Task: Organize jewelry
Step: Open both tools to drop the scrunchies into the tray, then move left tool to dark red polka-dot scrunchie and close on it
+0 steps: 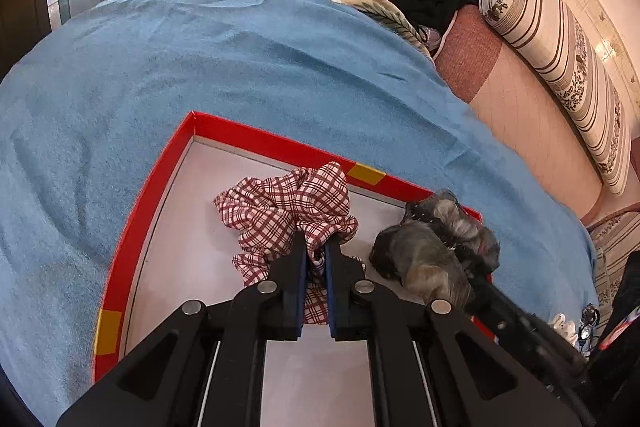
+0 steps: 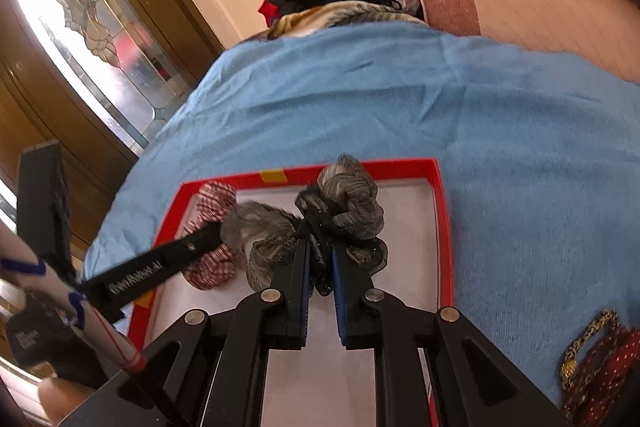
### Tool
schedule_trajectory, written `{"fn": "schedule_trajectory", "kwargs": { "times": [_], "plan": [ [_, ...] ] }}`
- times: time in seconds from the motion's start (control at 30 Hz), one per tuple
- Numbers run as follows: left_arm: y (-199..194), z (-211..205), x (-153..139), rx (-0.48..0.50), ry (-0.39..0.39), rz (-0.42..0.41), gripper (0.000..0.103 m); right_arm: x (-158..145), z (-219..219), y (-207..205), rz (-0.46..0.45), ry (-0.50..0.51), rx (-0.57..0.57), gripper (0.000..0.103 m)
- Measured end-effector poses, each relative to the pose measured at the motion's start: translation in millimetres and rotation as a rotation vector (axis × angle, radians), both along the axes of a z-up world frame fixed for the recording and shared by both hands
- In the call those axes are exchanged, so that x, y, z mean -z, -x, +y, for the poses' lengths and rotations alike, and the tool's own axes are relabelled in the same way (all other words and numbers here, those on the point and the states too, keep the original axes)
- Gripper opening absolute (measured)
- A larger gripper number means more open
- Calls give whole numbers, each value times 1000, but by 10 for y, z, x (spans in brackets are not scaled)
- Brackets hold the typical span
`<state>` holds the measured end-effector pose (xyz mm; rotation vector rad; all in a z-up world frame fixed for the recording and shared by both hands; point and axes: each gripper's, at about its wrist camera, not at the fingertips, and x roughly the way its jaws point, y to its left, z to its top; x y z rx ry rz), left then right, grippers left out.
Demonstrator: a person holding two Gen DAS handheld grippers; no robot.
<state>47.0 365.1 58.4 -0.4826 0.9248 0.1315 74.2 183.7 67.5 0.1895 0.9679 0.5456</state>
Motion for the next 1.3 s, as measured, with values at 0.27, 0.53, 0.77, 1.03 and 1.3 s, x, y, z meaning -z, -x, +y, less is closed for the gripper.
{"fn": "schedule_trajectory", "kwargs": {
  "times": [0.27, 0.53, 0.77, 1.03, 1.3],
  "plan": [
    [11, -16, -41, 5, 1, -2, 35, 48, -70, -1, 4, 29, 26, 33],
    [96, -176, -269, 20, -6, -36, 36, -354, -338, 421, -55, 19, 18, 39],
    [474, -530, -560, 53, -41, -128, 36, -766, -1078, 1275, -129, 16, 71, 45],
    [978, -1205, -796, 174, -57, -182, 37, -954, -1989, 1650, -164, -60, 211, 49],
    [735, -1771, -716, 304, -47, -182, 39, -904, -2276, 1530, -186, -56, 286, 49]
  ]
}}
